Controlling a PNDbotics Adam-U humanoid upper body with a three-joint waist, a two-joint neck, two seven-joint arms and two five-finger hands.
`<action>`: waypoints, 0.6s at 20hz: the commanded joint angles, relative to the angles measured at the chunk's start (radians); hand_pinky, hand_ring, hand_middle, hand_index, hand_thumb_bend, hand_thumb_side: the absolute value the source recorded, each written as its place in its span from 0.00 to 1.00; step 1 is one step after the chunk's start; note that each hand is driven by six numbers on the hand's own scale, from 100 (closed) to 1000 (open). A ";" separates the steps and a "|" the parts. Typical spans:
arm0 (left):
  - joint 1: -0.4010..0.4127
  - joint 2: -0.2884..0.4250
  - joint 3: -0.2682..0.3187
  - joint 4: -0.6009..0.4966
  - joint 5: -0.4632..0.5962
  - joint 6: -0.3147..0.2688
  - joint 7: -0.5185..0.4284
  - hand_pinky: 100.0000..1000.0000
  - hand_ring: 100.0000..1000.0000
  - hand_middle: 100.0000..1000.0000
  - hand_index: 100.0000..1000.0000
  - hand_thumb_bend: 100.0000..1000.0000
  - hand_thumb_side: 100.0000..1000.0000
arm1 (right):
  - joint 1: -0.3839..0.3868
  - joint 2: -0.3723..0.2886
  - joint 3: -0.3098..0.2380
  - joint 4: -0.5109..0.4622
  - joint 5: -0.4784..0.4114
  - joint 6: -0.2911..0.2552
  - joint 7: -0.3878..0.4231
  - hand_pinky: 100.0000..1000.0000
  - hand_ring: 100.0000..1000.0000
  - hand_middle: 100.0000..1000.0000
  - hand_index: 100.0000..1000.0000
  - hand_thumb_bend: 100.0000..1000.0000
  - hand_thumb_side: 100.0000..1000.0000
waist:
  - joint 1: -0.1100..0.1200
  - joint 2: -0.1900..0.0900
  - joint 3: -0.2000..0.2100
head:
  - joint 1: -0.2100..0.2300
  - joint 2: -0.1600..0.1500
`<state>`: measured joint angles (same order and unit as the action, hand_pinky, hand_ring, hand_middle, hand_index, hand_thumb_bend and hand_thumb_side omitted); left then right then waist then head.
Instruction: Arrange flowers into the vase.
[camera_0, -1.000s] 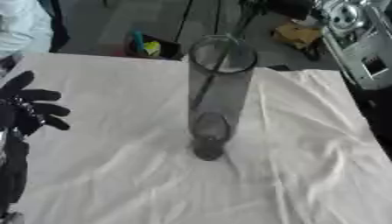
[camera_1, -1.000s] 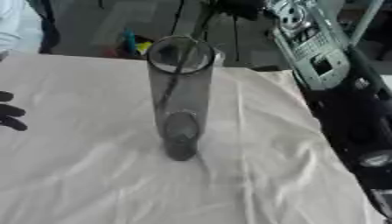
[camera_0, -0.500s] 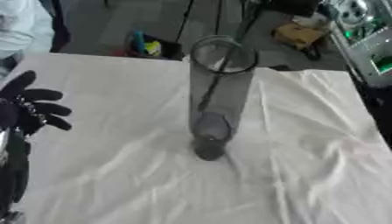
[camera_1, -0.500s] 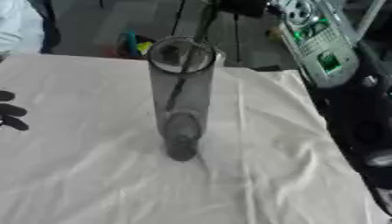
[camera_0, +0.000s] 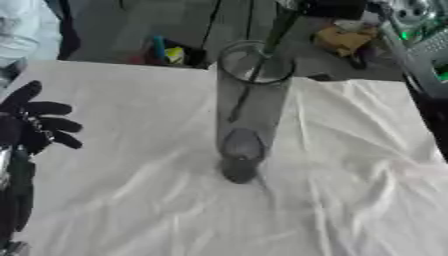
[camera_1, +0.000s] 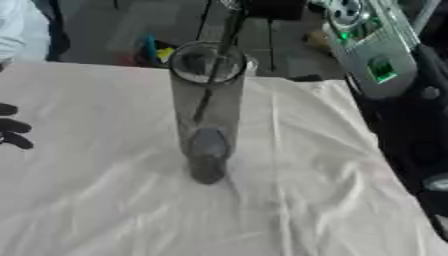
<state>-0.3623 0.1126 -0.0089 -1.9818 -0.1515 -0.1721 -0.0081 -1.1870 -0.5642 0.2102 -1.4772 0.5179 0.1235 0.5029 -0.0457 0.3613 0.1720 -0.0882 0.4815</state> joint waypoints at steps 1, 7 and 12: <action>-0.008 0.004 -0.012 -0.018 0.001 0.000 -0.002 0.44 0.56 0.61 0.91 0.00 1.00 | -0.013 -0.031 -0.007 -0.027 0.015 -0.009 0.017 0.59 0.65 0.54 0.66 0.00 0.90 | -0.015 -0.006 0.000 | 0.004 -0.011; -0.007 0.004 -0.013 -0.018 0.001 0.000 -0.003 0.44 0.56 0.61 0.91 0.00 1.00 | -0.011 -0.032 -0.011 -0.019 0.000 -0.004 0.037 0.60 0.65 0.54 0.70 0.00 1.00 | -0.015 -0.007 -0.001 | 0.006 -0.009; -0.007 0.005 -0.014 -0.018 0.002 0.000 -0.005 0.44 0.56 0.61 0.91 0.00 1.00 | -0.009 -0.034 -0.018 -0.003 -0.035 0.010 0.057 0.62 0.67 0.56 0.74 0.00 1.00 | -0.013 -0.008 -0.003 | 0.008 -0.010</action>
<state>-0.3622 0.1126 -0.0090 -1.9818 -0.1514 -0.1703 -0.0100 -1.1789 -0.5684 0.2089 -1.4763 0.4984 0.1313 0.5546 -0.0457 0.3613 0.1702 -0.0829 0.4815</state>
